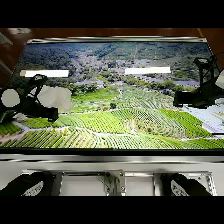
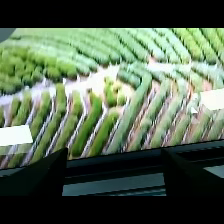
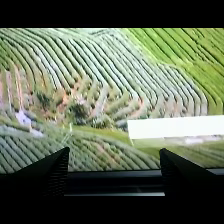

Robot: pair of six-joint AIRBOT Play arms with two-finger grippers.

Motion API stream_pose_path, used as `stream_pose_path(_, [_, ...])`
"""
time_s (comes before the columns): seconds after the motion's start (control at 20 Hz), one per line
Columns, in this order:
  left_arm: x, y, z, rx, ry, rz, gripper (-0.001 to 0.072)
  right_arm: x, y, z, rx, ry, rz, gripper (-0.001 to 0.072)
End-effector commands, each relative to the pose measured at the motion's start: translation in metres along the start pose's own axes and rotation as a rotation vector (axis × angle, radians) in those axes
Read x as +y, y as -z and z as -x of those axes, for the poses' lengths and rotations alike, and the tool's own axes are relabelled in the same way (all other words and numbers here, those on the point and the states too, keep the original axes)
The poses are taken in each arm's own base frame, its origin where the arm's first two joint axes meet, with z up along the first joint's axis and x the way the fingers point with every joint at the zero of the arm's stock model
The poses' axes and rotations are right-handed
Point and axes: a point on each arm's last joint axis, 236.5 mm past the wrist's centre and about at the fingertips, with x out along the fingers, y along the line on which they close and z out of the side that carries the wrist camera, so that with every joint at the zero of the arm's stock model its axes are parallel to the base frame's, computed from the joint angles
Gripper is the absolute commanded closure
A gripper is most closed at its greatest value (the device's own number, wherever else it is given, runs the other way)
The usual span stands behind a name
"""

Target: Fold the shirts.

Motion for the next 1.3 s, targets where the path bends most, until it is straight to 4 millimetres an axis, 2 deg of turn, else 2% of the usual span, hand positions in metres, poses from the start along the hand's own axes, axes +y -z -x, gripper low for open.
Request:
stream_pose_path(0.0, [0.0,0.0,0.0,0.0,0.0,0.0,-0.0009,0.0,0.0,0.0,0.0,0.0,-0.001,0.0038])
stream_pose_path(0.4, [0.0,0.0,0.0,0.0,0.0,0.0,-0.0009,0.0,0.0,0.0,0.0,0.0,-0.001,0.0038])
stream_pose_path(0.45, [0.0,0.0,0.0,0.0,0.0,0.0,-0.0009,0.0,-0.002,0.0,-0.007,0.0,0.0,0.0038])
stream_pose_path(0.55, [0.0,0.0,0.0,0.0,0.0,0.0,-0.0009,0.0,-0.019,0.001,-0.083,0.0,0.0,0.0038])
stream_pose_path(0.7, [0.0,0.0,0.0,0.0,0.0,0.0,-0.0009,0.004,-0.022,0.001,-0.094,-0.017,-0.003,0.0038])
stream_pose_path(0.8, [0.001,-0.002,0.0,-0.006,-0.002,0.0,-0.0009,0.004,-0.018,0.0,-0.076,-0.016,-0.002,0.0038])
stream_pose_path(0.95, [-0.002,-0.031,-0.005,-0.111,0.008,0.001,-0.0009,0.002,-0.001,0.0,-0.004,-0.01,0.021,0.0038])
stream_pose_path(1.05, [-0.012,-0.031,-0.011,-0.093,0.051,0.011,-0.0009,0.002,0.008,0.0,0.032,-0.008,0.021,0.0038])
stream_pose_path(1.25, [-0.027,-0.033,-0.026,-0.061,0.11,0.027,-0.0009,0.002,0.01,0.0,0.041,-0.011,0.021,0.0038])
